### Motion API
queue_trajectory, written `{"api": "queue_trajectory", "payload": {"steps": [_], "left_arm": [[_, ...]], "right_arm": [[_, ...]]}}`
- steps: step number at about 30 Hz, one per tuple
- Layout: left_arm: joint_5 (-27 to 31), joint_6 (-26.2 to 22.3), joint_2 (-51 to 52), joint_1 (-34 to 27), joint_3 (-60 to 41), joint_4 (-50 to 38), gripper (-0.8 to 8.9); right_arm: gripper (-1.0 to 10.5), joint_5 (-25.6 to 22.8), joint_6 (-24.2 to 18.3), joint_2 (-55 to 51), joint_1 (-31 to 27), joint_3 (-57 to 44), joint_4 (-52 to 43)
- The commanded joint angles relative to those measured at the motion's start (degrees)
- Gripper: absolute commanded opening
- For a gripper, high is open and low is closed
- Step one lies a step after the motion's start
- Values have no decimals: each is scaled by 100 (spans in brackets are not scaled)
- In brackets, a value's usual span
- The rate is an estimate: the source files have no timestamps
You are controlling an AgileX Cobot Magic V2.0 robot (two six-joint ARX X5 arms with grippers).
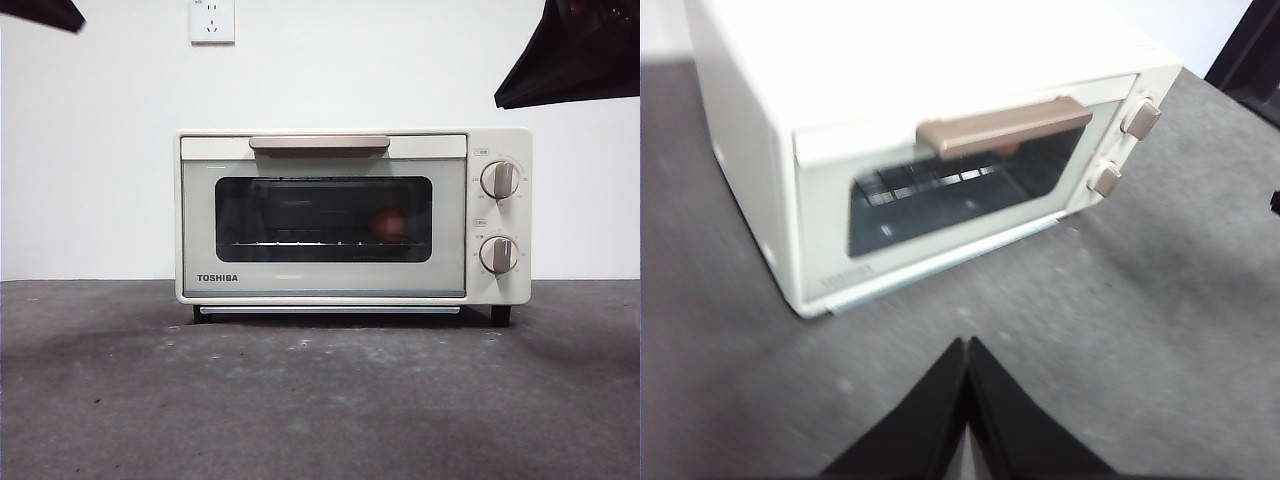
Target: Eggoven
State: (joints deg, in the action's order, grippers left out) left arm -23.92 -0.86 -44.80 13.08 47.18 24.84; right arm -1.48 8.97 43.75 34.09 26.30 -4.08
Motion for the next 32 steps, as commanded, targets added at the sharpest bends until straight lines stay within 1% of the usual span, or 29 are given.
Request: {"api": "queue_trajectory", "payload": {"steps": [1, 3, 8, 11, 14, 18, 21, 27, 32], "left_arm": [[42, -885, 308, -280, -85, -365, 8], [42, -1027, 649, -570, -363, -721, 8], [149, -1025, 1565, -1202, -1401, -1698, 8], [306, -999, 2111, -1390, -2155, -2114, 8], [319, -992, 2671, -1464, -2872, -2297, 8], [321, -968, 3318, -1506, -3578, -2319, 8], [323, -898, 3705, -1545, -3923, -2260, 8], [326, -793, 4229, -1613, -4376, -1985, 8], [326, -555, 4463, -1613, -4651, -1733, 8]], "right_arm": [[5, -7, -44, 28, 39, -7, -59], [5, -7, -44, 28, 39, -7, -59], [5, -7, -44, 28, 39, -7, -59], [5, -7, -44, 28, 39, -7, -59], [5, -7, -44, 28, 39, -7, -59], [5, -7, -44, 28, 39, -7, -59], [5, -7, -44, 28, 39, -7, -59], [5, -7, -44, 28, 39, -7, -59], [5, -4, -44, 28, 39, -7, -59]]}}
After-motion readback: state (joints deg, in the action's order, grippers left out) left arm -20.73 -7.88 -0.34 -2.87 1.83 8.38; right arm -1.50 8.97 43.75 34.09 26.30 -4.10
